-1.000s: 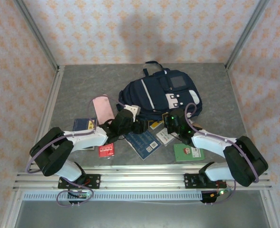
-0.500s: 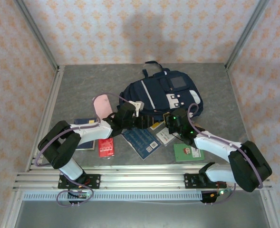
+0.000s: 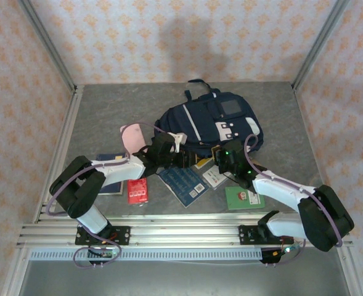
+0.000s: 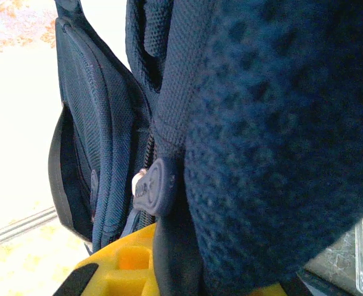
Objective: Pack the student bag
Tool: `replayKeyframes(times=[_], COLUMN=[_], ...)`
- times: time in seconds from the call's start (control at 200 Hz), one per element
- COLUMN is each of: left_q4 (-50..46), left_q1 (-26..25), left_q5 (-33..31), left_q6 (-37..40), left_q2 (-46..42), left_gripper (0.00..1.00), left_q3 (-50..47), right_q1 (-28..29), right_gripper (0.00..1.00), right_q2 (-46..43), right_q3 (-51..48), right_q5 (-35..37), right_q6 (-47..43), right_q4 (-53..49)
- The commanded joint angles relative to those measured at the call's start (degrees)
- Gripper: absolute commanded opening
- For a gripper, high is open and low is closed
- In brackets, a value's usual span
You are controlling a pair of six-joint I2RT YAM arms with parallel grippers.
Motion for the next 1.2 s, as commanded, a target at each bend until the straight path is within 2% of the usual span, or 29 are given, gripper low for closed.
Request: replayKeyframes(times=[0.0,0.115,0.36,0.485,0.641,0.861,1.191], left_q4=[-1.19,-1.51,-2.87,-3.86,-5.68,-8.9,-14.25], left_q1=[0.1,0.1,0.13,0.13,0.14,0.51,2.6], left_q5=[1.08,-0.23,-1.63,-2.02,-4.13,-11.06,-19.36], left_q6=[0.71,1.01,1.8,2.98,4.21,5.23,6.12], left_q2=[1.97,2.99,3.65,2.66,0.95,-2.66,-6.06], left_gripper=[0.34,0.31,0.14,0.0,0.0,0.0,0.0], left_q3=[1.58,2.27,4.99,5.53,4.45,0.6,-1.04], right_q1=[-0.07,-0.08,-0.11,-0.05,-0.23,-1.58,-5.86], right_gripper=[0.0,0.0,0.0,0.0,0.0,0.0,0.0], right_q2=[-2.11,-2.21,-2.26,-2.21,-2.26,-5.01,-3.99], right_q3=[3.15,3.48,3.53,3.53,3.94,4.75,6.38], right_q5=[-1.43,-1.78,-1.54,-1.24,0.01,1.55,-3.44], right_q6=[-0.89,-0.95,-2.19,-3.74,-6.97,-12.55,-23.92], right_q4=[2.68,2.43,1.19,-0.01,-4.26,-11.42,-17.6])
